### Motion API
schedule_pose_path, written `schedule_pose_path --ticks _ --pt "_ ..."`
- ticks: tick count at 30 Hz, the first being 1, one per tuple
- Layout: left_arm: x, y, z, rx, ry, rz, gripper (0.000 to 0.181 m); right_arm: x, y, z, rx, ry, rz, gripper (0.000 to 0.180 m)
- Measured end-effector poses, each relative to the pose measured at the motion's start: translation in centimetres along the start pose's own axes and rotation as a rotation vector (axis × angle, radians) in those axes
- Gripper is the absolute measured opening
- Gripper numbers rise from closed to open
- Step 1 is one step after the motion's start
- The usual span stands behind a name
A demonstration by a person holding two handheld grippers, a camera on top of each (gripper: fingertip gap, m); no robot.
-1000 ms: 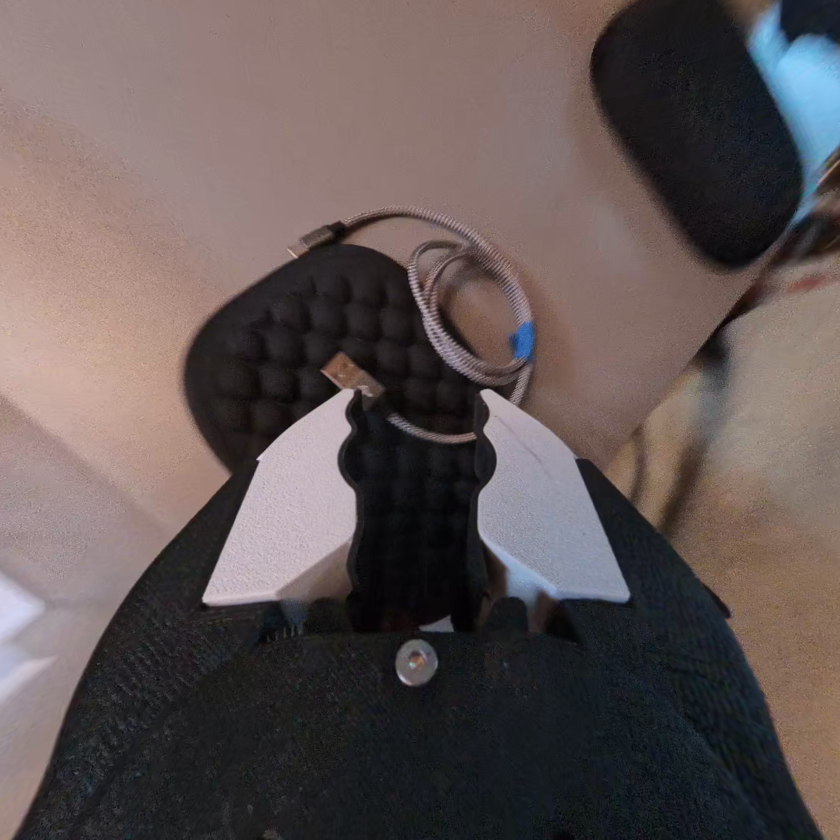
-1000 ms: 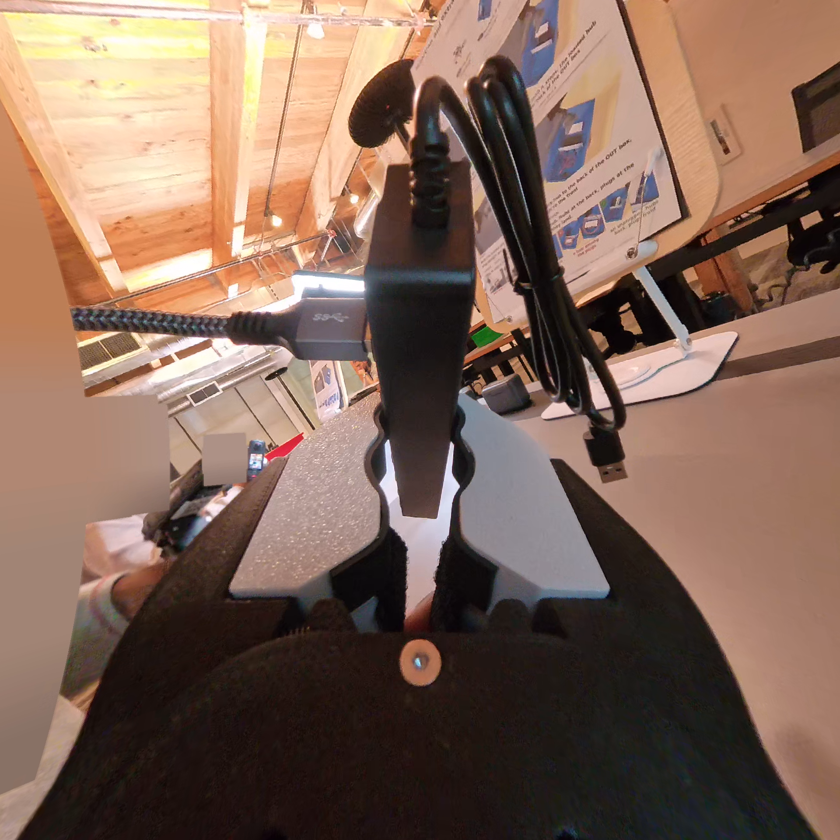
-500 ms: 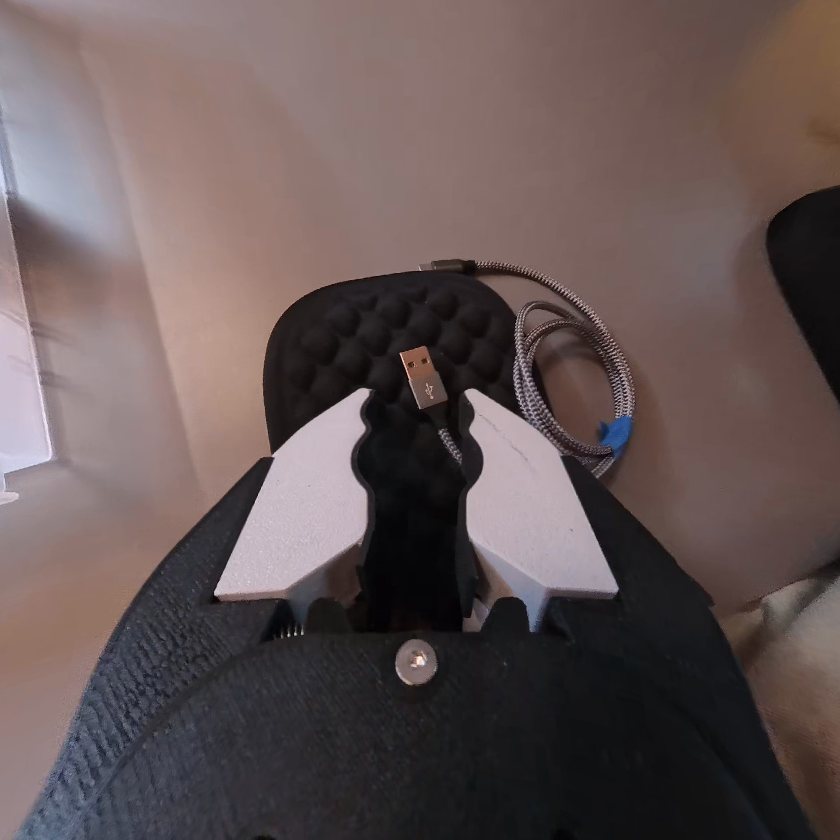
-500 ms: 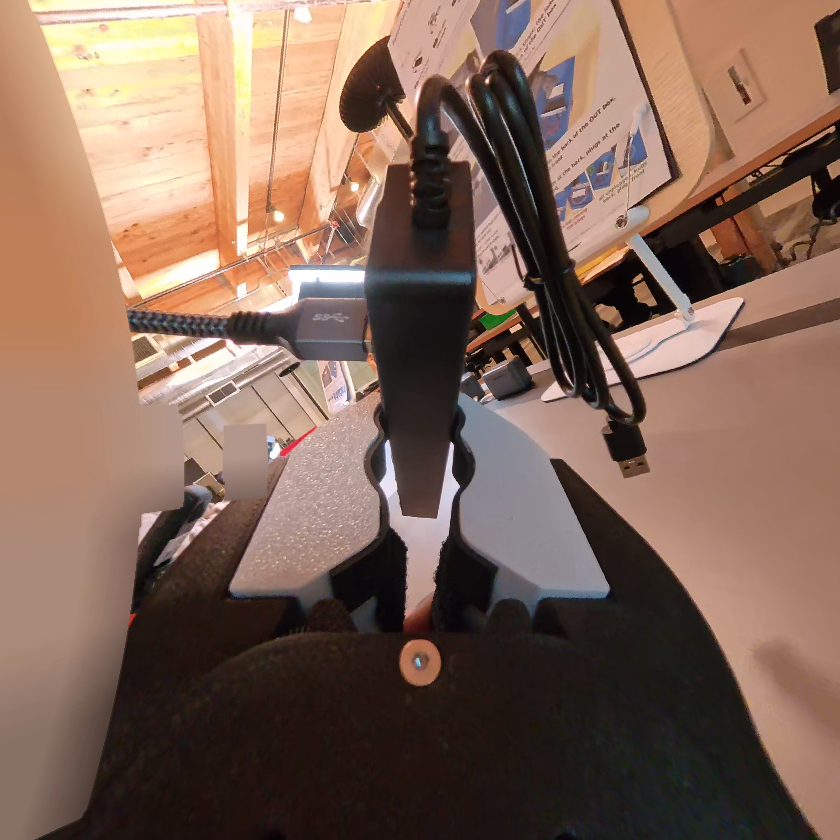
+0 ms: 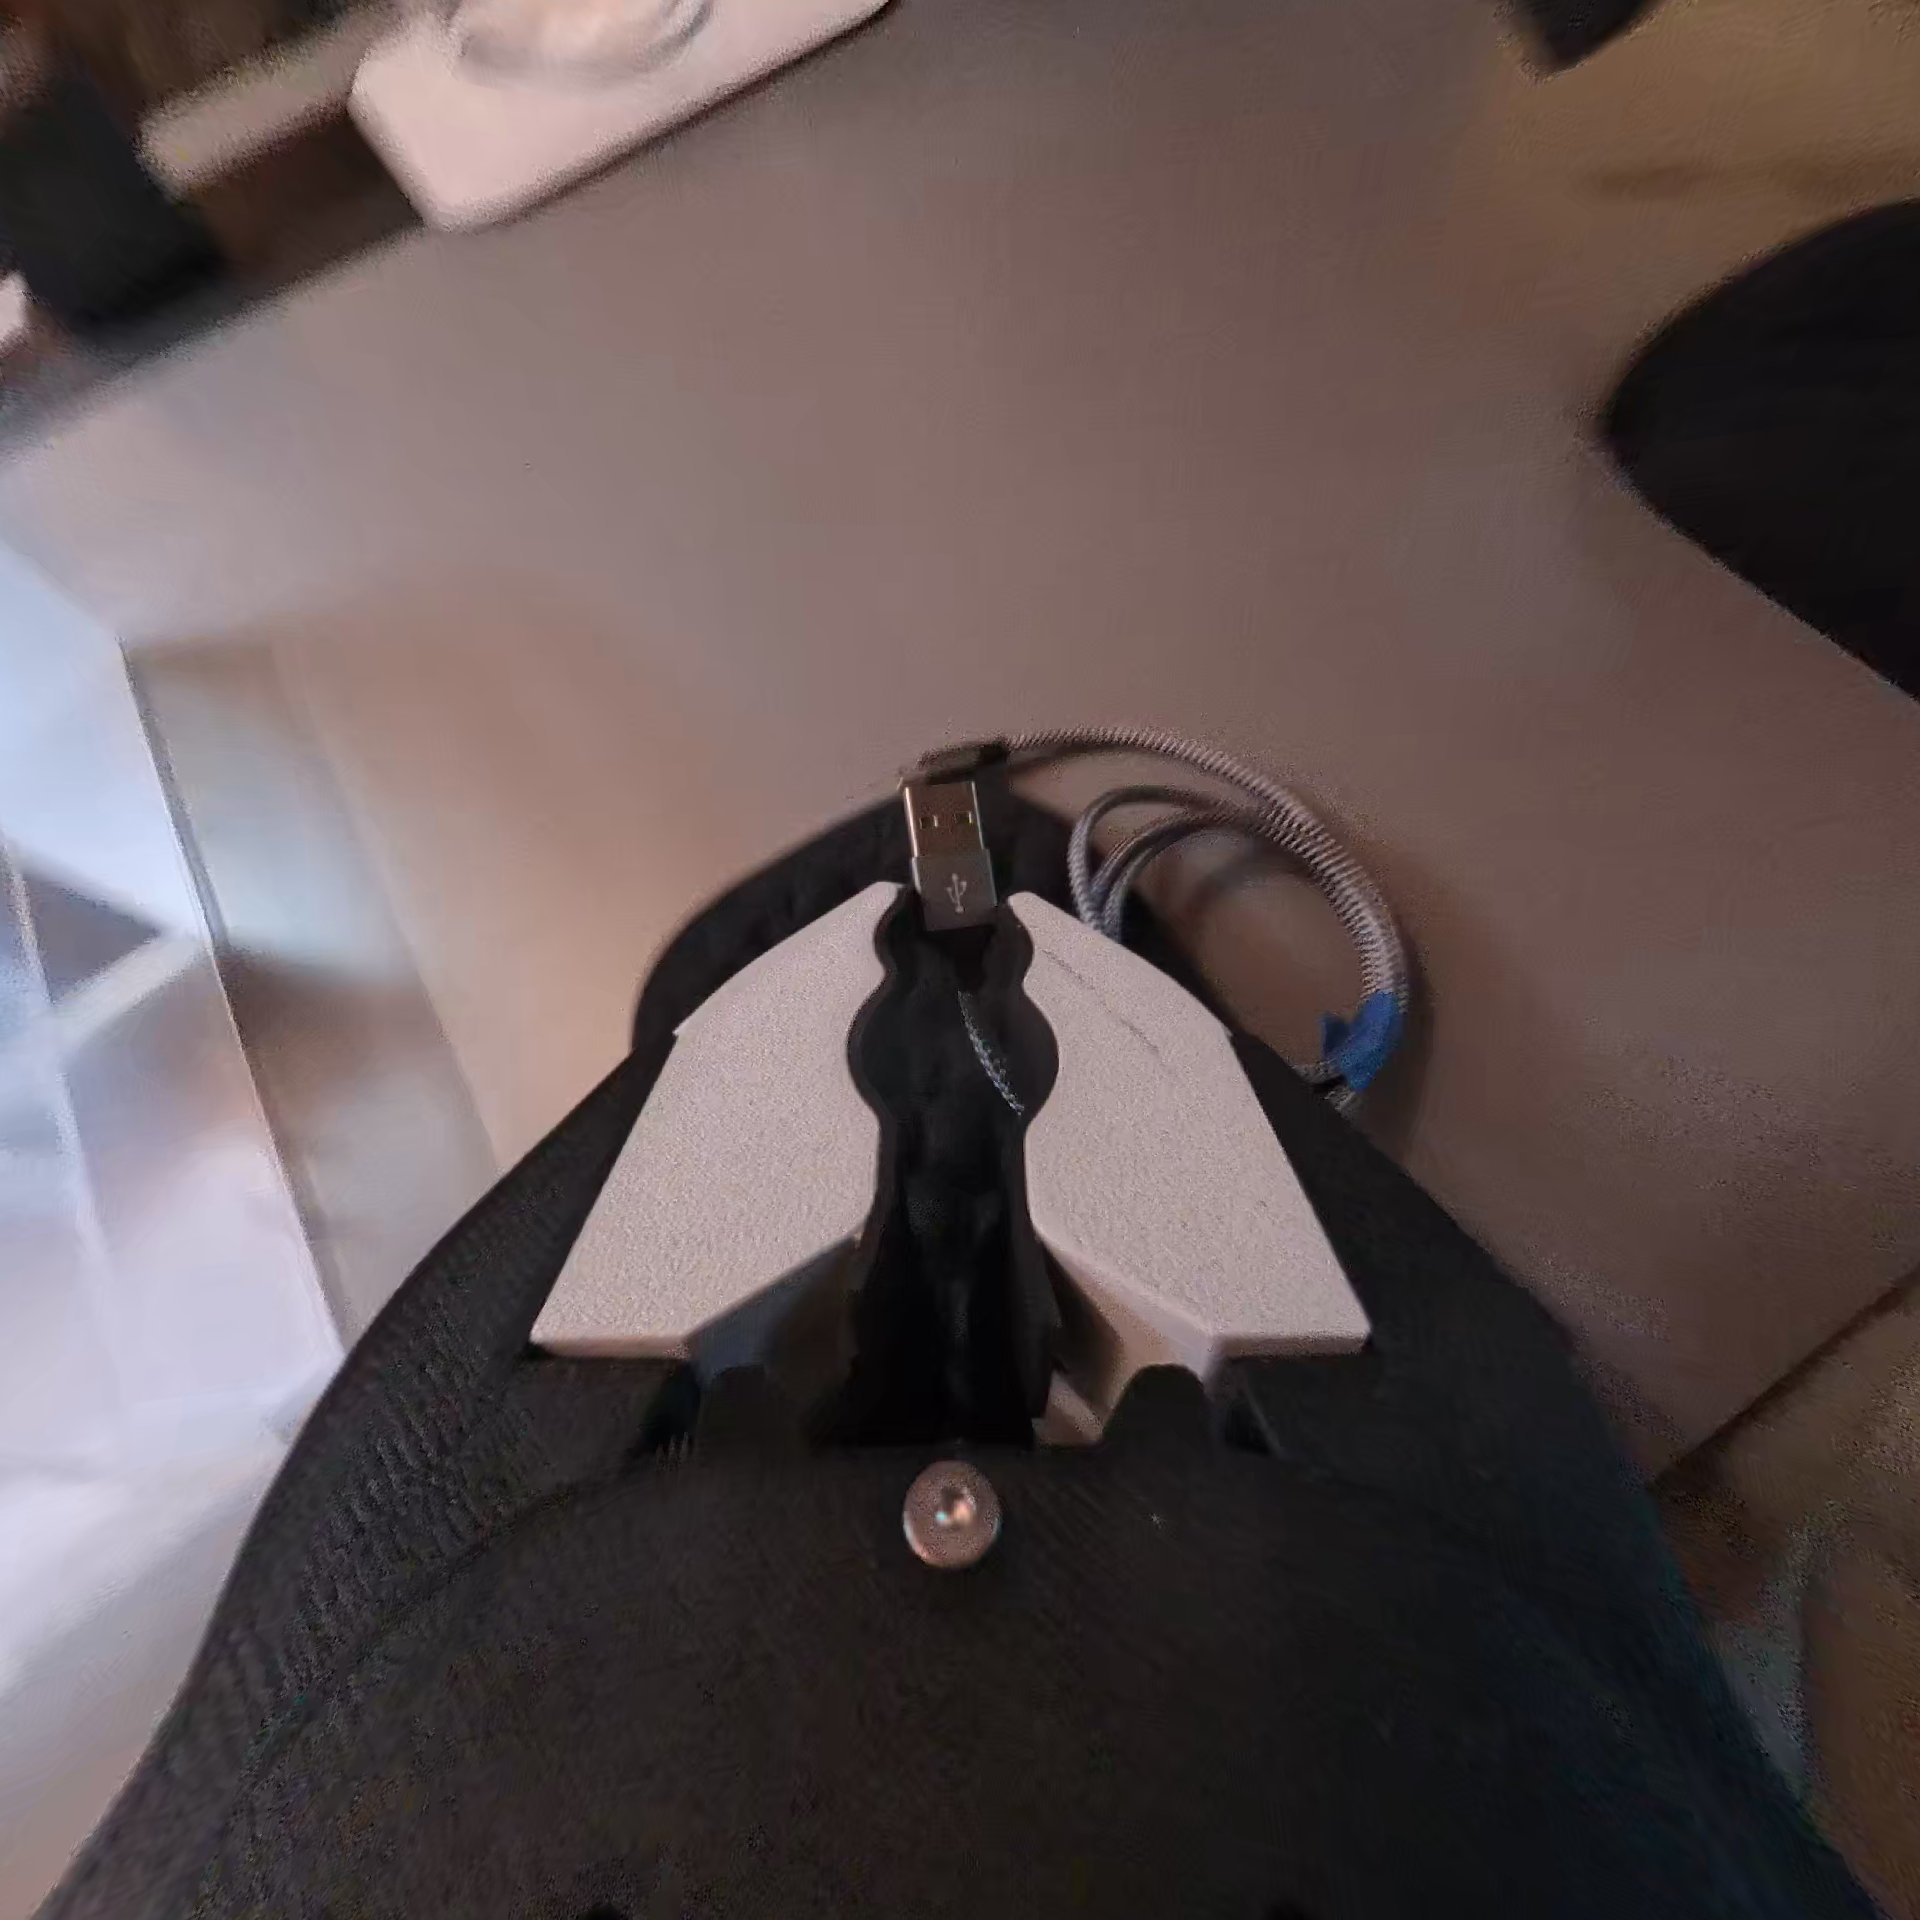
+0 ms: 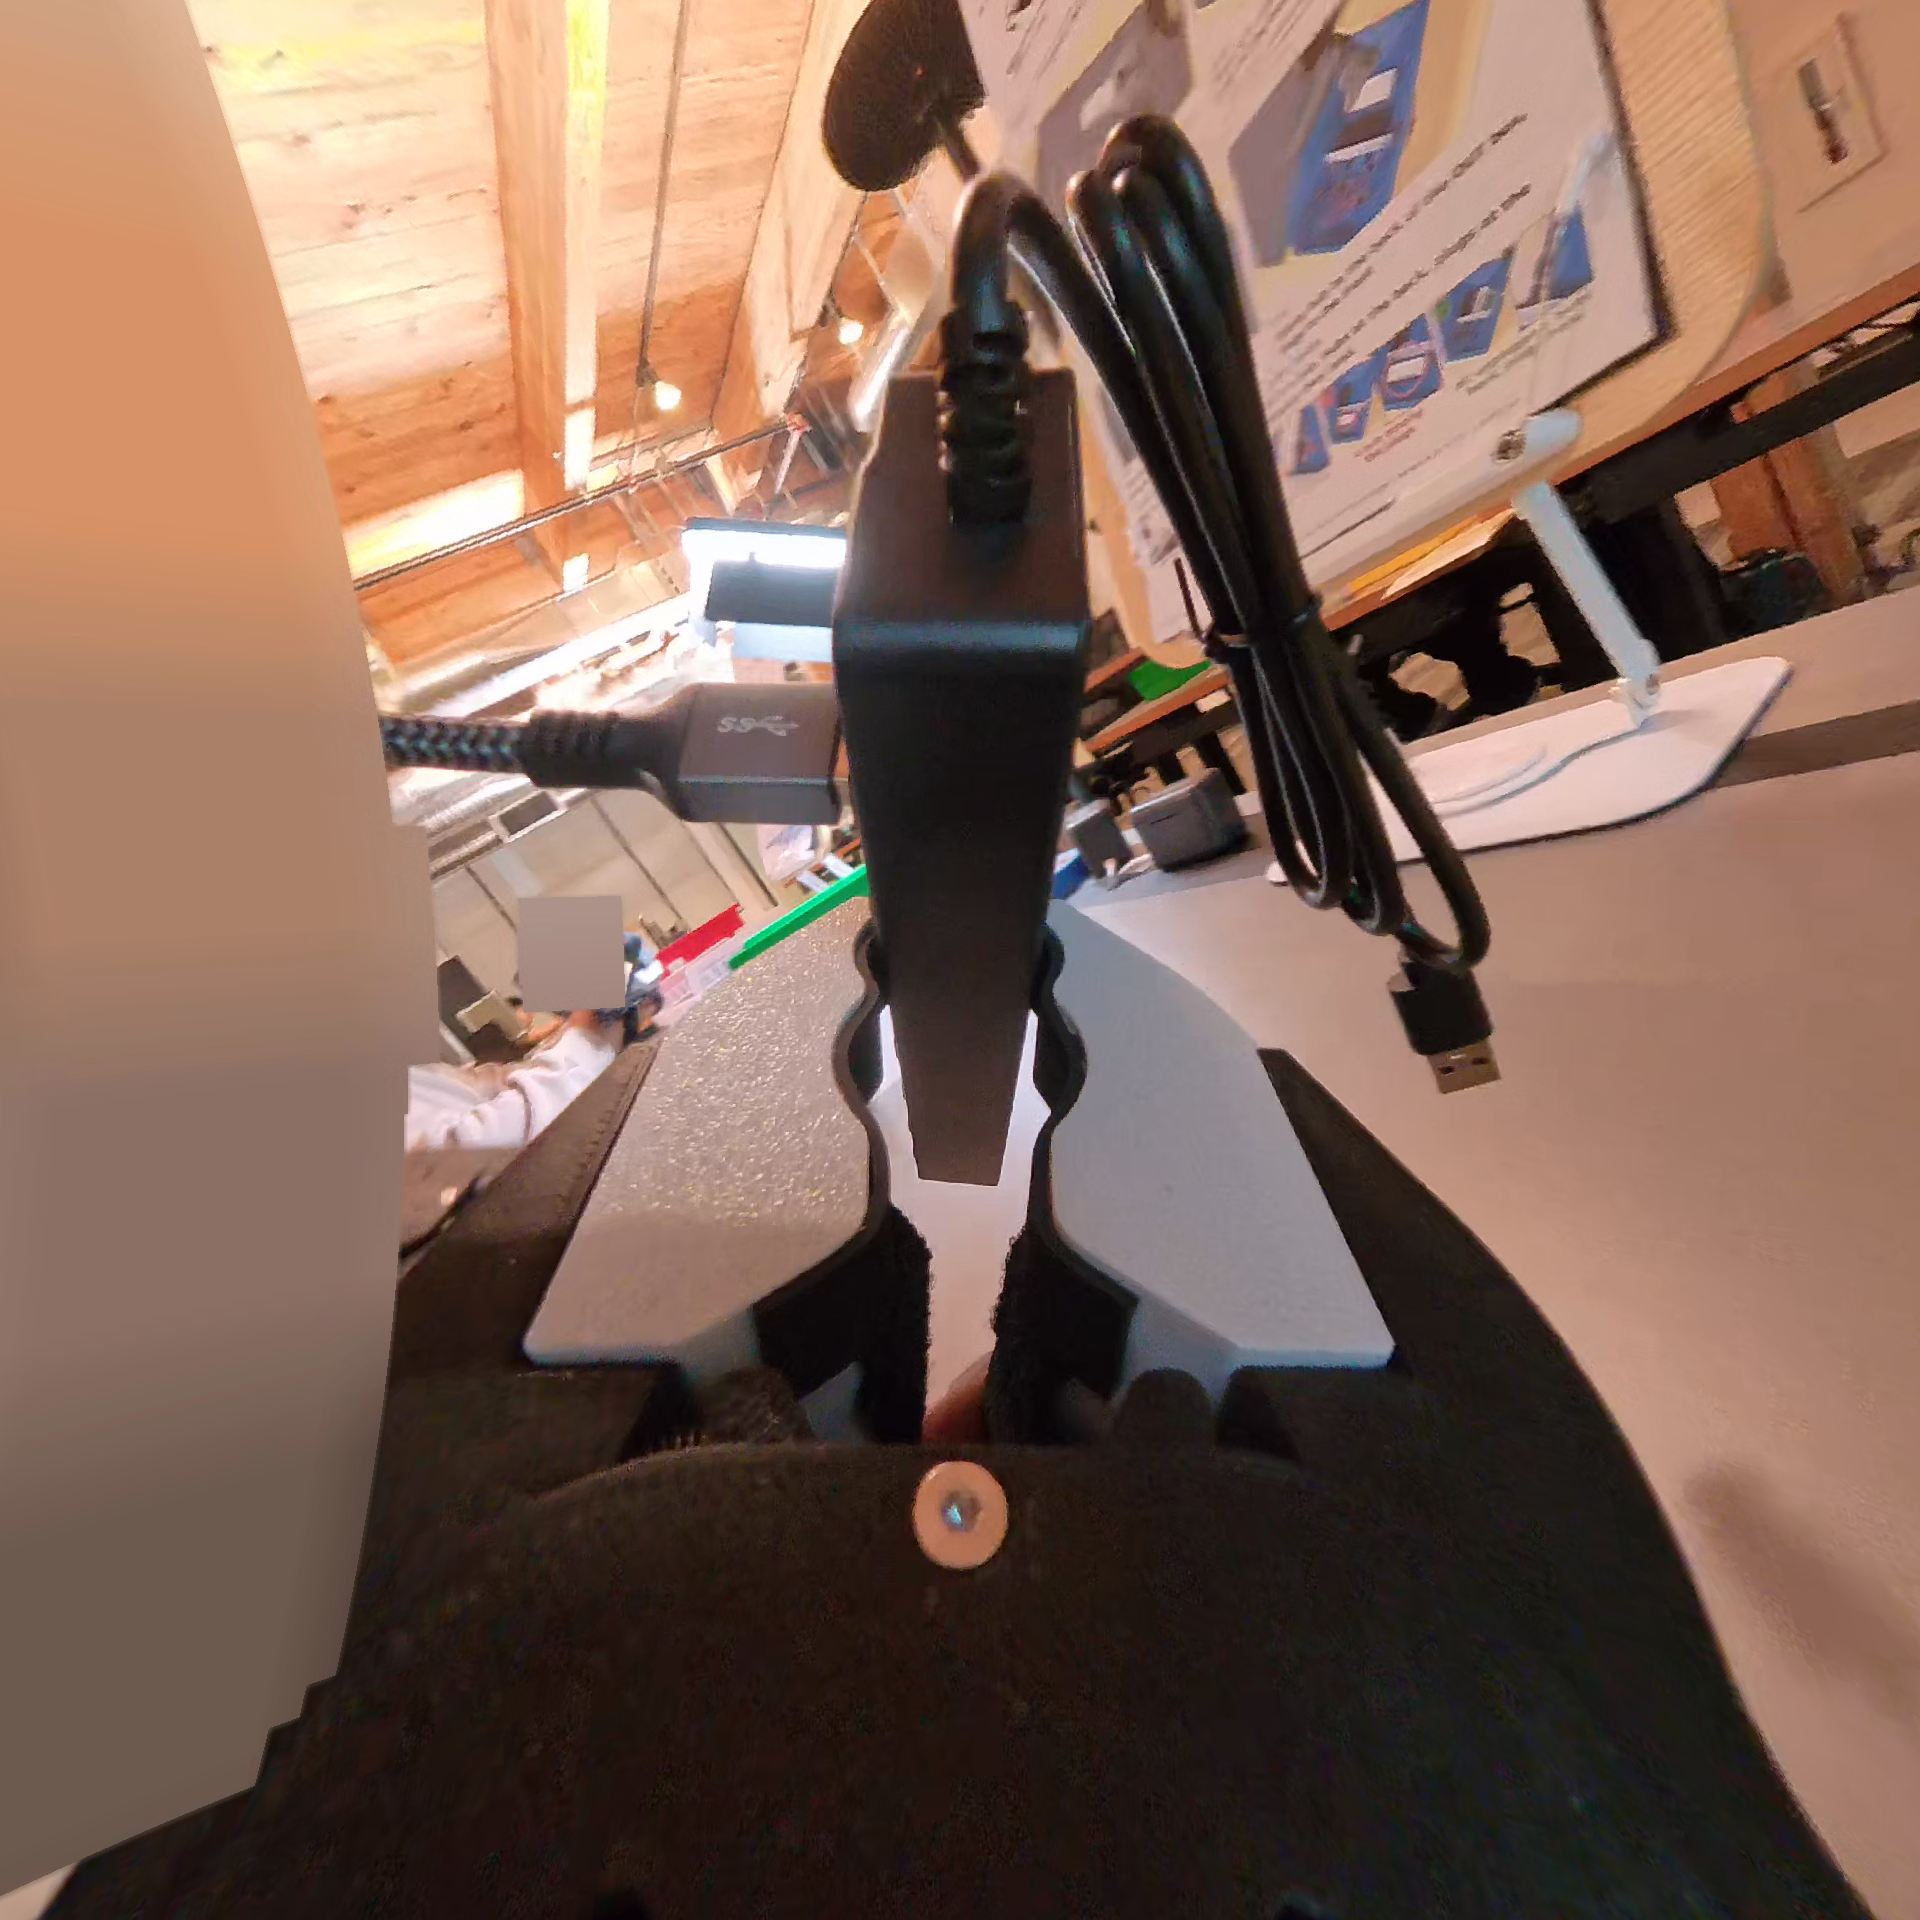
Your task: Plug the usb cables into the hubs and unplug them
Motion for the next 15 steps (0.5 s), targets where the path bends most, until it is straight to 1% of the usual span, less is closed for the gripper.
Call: schedule_pose_path --ticks 2,4,7,9,11,15 --pt "0.3 -2.5 0.0 -0.188 0.042 0.01 0.014 -0.2 0.1 -0.4 0.012 -0.036 -0.013 0.025" --pt "0.2 -4.9 0.2 -0.406 0.068 -0.041 0.014 -0.4 0.2 -0.7 0.036 -0.019 -0.036 0.025" --pt "-0.6 -8.5 1.5 -0.769 0.006 -0.053 0.014 -0.9 0.5 -0.8 0.083 0.063 -0.067 0.025" --pt "-1.8 -9.9 3.1 -0.92 -0.016 -0.022 0.015 -1.1 0.8 -1.3 0.139 0.108 -0.068 0.025" --pt "-3.3 -10.5 4.7 -0.95 0.001 0.007 0.015 -1.3 1.1 -1.8 0.211 0.163 -0.053 0.025" --pt "-5.7 -11.3 6.7 -0.854 0.002 0.094 0.014 -1.5 1.5 -3.0 0.39 0.266 0.005 0.025"
Point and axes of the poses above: each gripper's, where its closed fingertips meet, x back along the fingers, y out of its underside, z = x × y across the jaws, the point moved 7 cm from there along x, back along the fingers, and after that the axes turned 6 degrees about x, right-handed, at the moved point
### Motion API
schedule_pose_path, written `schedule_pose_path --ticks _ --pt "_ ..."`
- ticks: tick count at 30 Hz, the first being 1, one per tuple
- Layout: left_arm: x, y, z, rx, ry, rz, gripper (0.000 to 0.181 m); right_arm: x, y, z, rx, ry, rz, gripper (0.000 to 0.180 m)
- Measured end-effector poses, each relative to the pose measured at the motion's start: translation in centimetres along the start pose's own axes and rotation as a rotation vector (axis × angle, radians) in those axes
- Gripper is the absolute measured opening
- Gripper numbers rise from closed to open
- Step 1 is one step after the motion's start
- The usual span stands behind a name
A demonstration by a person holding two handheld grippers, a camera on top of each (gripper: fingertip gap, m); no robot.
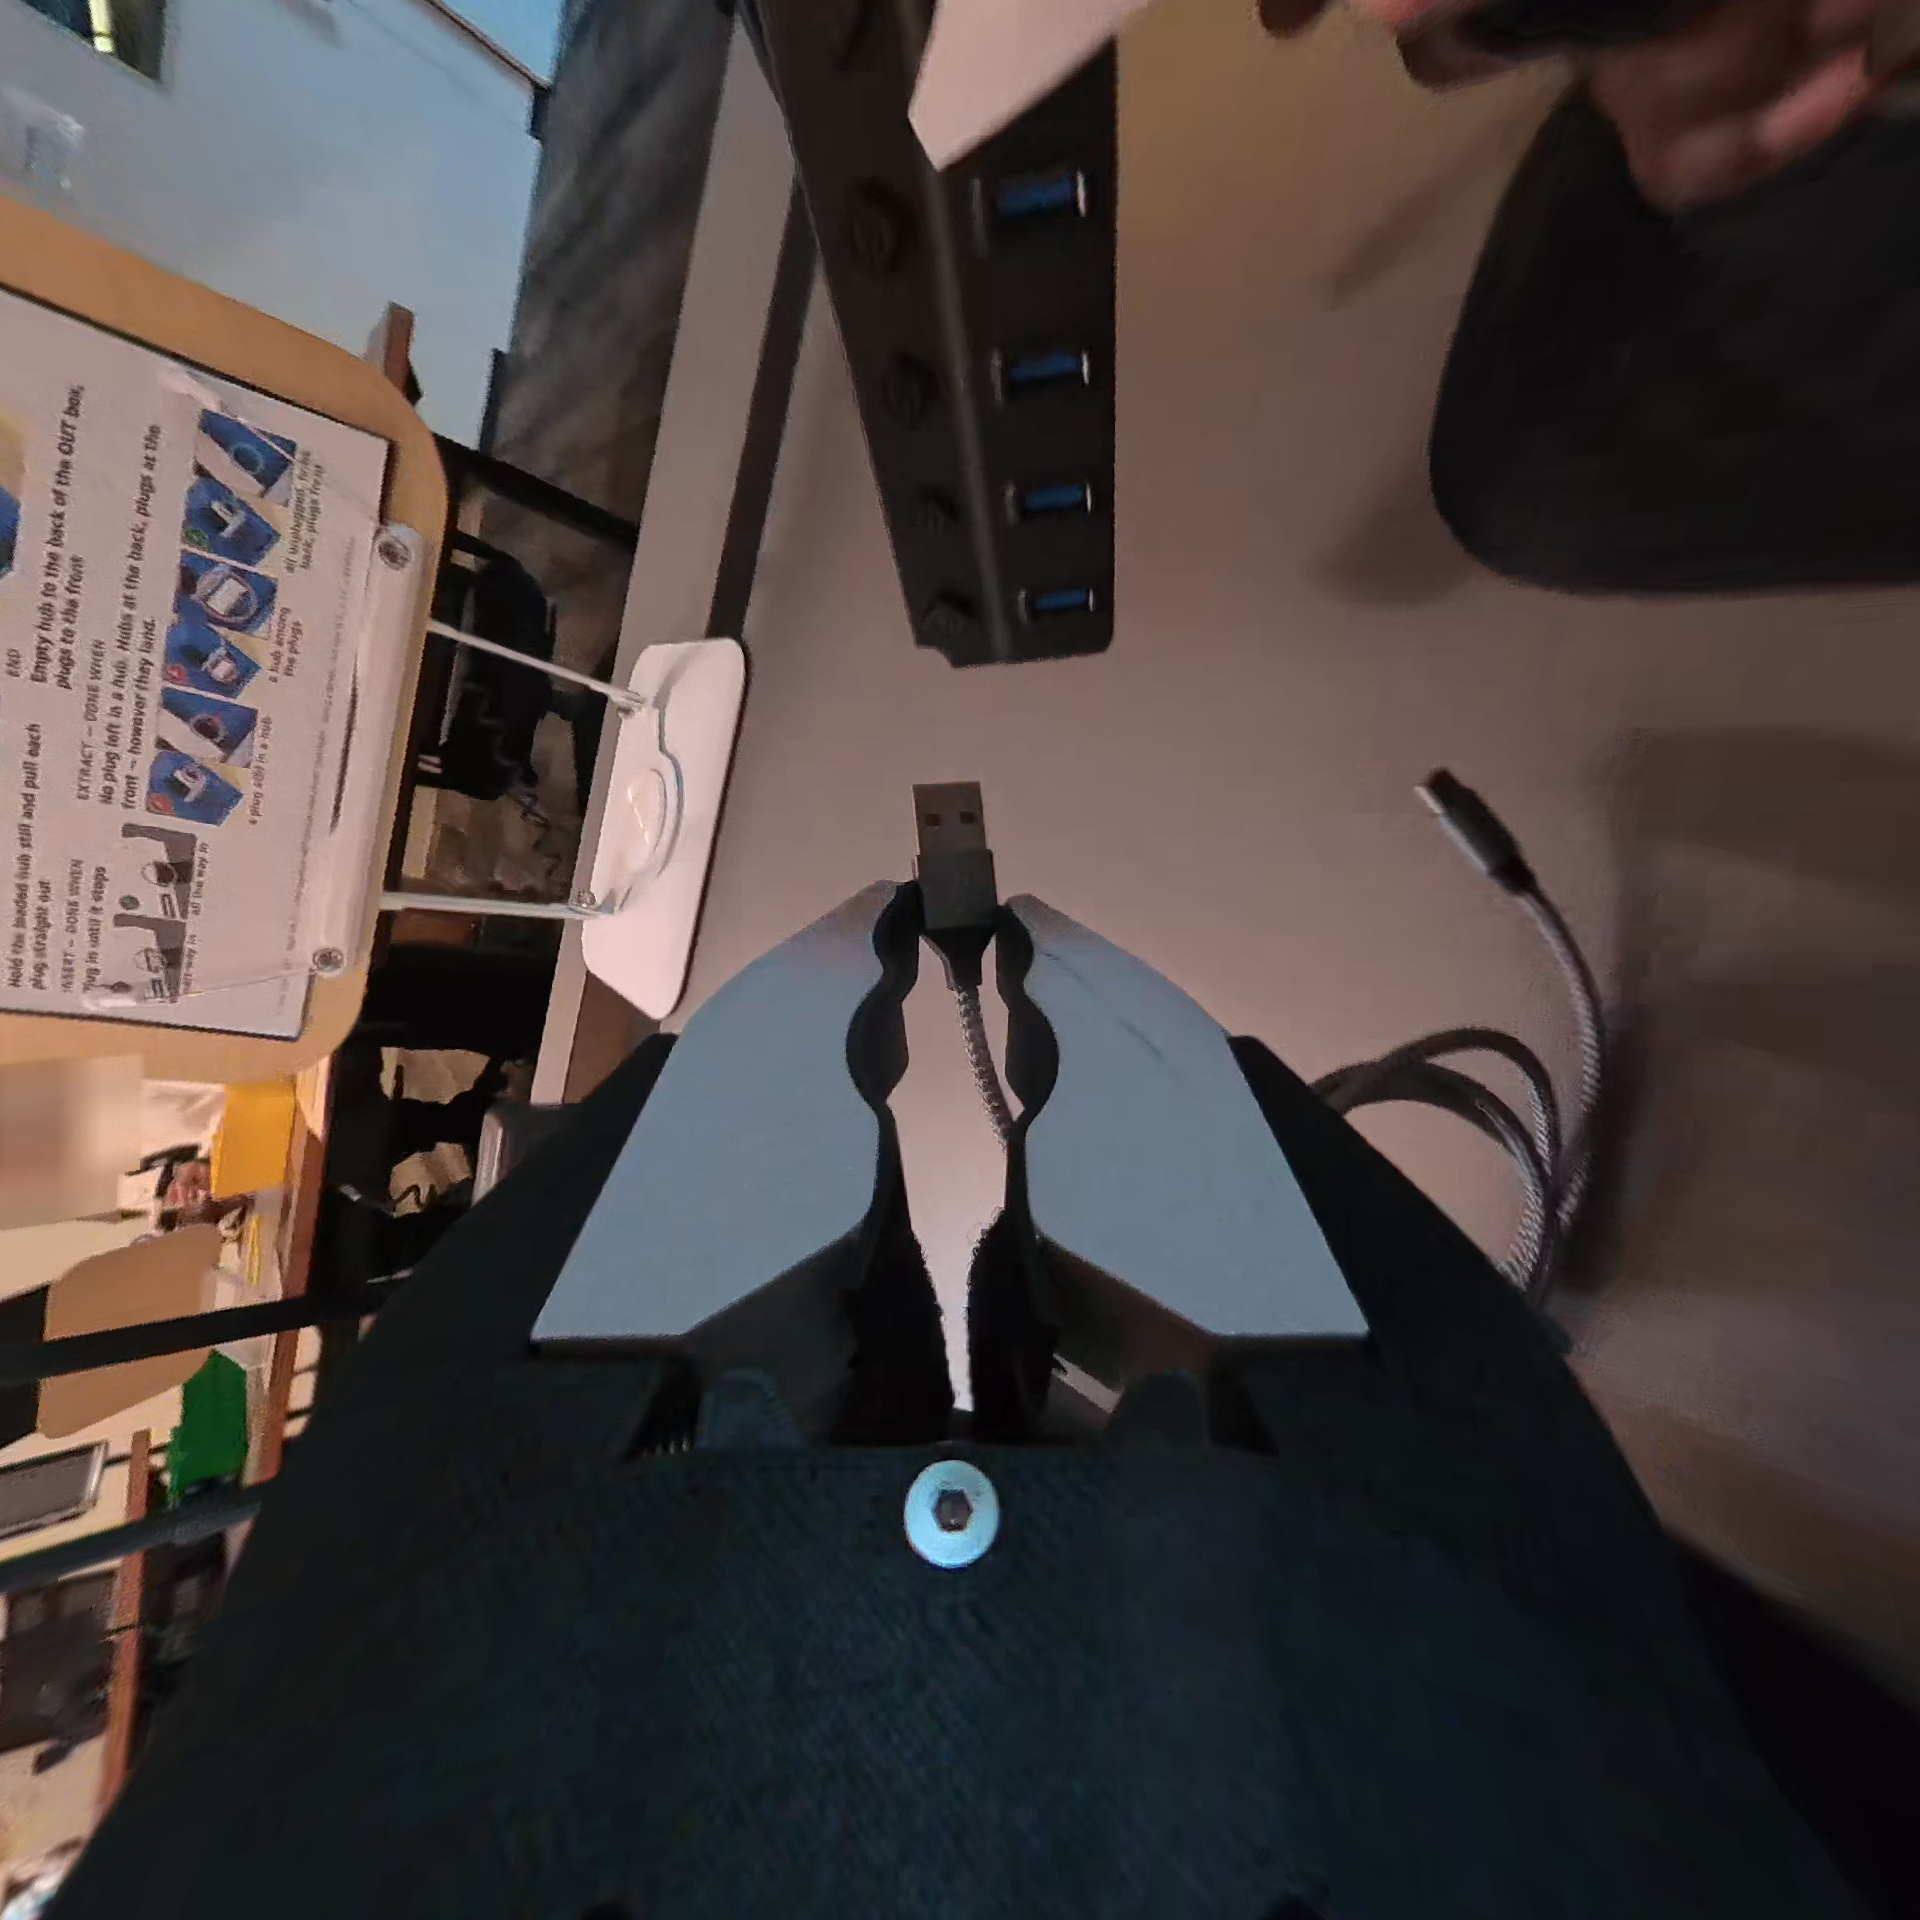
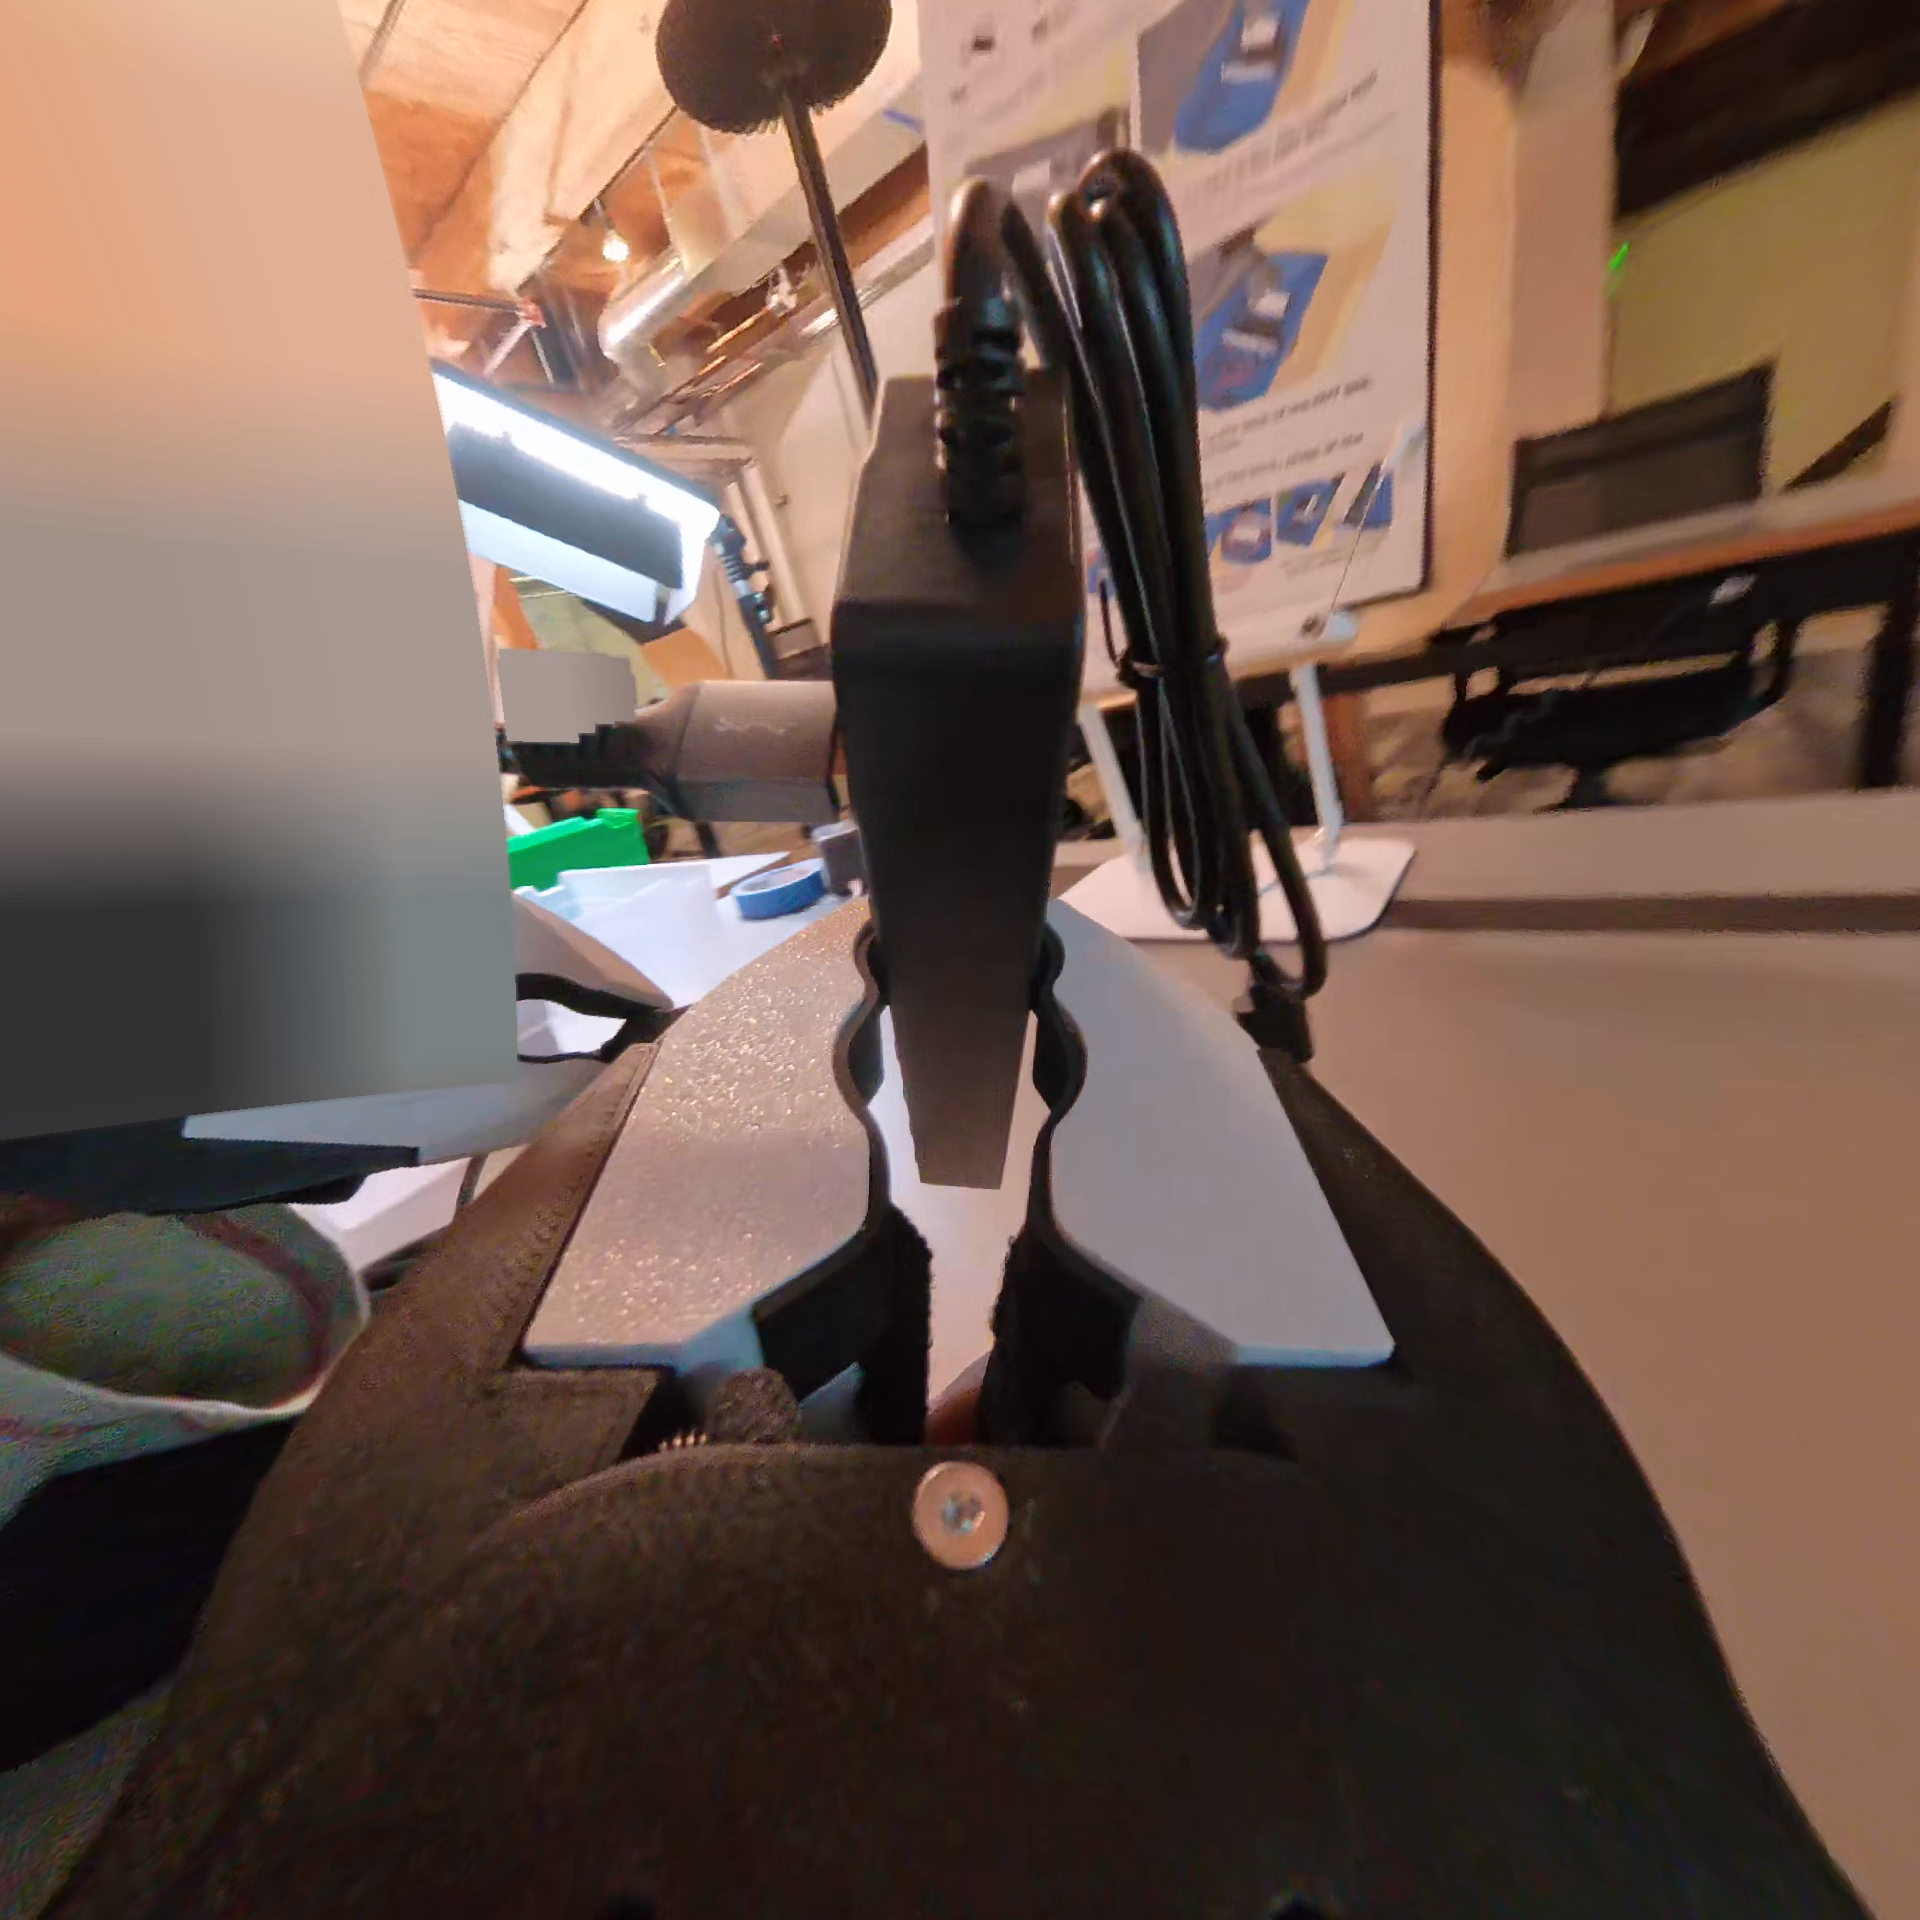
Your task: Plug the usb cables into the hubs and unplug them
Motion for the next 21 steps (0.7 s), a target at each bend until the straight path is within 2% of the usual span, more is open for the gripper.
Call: schedule_pose_path --ticks 3,10,18,21 --pt "-0.8 -1.2 0.7 -0.005 -0.056 0.04 0.014 0.1 -0.5 -1.0 0.099 0.019 0.062 0.025" --pt "-0.8 -3.1 1.4 0.025 -0.071 0.14 0.015 -0.3 -0.7 -2.9 0.186 -0.012 0.123 0.025" --pt "-0.8 -3.6 1.7 0.021 -0.119 0.103 0.014 -0.7 -0.9 -4.6 0.417 0.043 0.128 0.025" --pt "-0.7 -3.6 1.6 0.07 -0.101 0.107 0.014 -0.8 -0.9 -4.7 0.443 0.052 0.128 0.025"
Point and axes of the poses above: each gripper's, where its closed fingertips meet, x back along the fingers, y out of its underside, z = x × y across the jaws, the point moved 7 cm from there along x, back along the fingers, and after that the axes turned 6 degrees about x, right-handed, at the moved point
